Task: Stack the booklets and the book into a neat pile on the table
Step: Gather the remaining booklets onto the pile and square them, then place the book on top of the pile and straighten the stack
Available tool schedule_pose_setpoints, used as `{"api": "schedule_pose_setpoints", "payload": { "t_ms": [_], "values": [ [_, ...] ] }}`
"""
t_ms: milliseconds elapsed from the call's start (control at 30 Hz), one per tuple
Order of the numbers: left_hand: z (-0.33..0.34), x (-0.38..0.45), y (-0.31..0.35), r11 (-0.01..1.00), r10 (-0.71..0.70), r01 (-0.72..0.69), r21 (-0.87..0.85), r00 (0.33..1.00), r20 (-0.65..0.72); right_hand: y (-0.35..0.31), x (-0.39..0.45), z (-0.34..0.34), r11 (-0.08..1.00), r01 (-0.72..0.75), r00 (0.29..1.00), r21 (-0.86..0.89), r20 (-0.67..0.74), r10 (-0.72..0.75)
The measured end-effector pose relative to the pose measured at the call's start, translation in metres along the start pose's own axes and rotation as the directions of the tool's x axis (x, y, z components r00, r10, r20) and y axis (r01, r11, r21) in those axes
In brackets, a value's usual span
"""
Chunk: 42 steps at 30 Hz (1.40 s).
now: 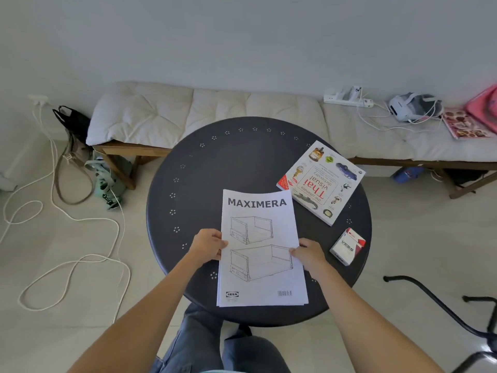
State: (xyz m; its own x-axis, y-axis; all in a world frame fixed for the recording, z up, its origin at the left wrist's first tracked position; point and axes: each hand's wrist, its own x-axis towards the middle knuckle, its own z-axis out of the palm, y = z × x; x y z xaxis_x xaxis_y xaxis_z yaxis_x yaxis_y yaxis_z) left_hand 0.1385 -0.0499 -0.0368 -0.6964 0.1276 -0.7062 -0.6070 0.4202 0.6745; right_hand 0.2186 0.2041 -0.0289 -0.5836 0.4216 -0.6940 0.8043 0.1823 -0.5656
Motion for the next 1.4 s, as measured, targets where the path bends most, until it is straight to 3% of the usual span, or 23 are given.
{"api": "schedule_pose_setpoints", "payload": {
  "t_ms": [233,367,567,667,867,1033,1200,1400],
  "values": [
    [0.007,0.000,-0.009,0.965,0.113,-0.056,0.257,0.970,-0.213,0.005,-0.008,0.003,0.924,0.172,0.968,-0.341,-0.115,-0.223],
    [0.012,-0.002,-0.012,0.899,0.149,-0.027,0.438,0.957,-0.248,0.002,-0.009,0.004,0.882,0.160,0.964,-0.444,-0.121,-0.236],
    [0.011,0.005,0.002,0.827,0.185,0.013,0.562,0.938,-0.295,-0.010,-0.003,-0.008,0.873,0.131,0.966,-0.470,-0.136,-0.218],
    [0.013,0.019,0.026,0.797,0.277,-0.054,0.601,0.917,-0.286,-0.027,0.007,-0.027,0.926,0.101,0.953,-0.365,-0.230,-0.195],
    [0.043,0.057,0.097,0.768,0.374,-0.241,0.593,0.921,-0.110,-0.055,0.039,-0.074,0.995,0.037,0.905,-0.089,-0.420,-0.071],
    [0.074,0.088,0.145,0.737,0.319,-0.242,0.631,0.948,-0.009,-0.057,0.068,-0.097,0.995,-0.056,0.906,0.088,-0.414,0.088],
    [0.107,0.118,0.163,0.775,0.257,-0.221,0.592,0.966,0.024,-0.053,0.091,-0.099,0.973,-0.155,0.912,0.174,-0.354,0.208],
    [0.134,0.141,0.172,0.822,0.230,-0.242,0.516,0.969,0.089,-0.053,0.110,-0.102,0.923,-0.189,0.873,0.335,-0.374,0.314]
  ]
}}
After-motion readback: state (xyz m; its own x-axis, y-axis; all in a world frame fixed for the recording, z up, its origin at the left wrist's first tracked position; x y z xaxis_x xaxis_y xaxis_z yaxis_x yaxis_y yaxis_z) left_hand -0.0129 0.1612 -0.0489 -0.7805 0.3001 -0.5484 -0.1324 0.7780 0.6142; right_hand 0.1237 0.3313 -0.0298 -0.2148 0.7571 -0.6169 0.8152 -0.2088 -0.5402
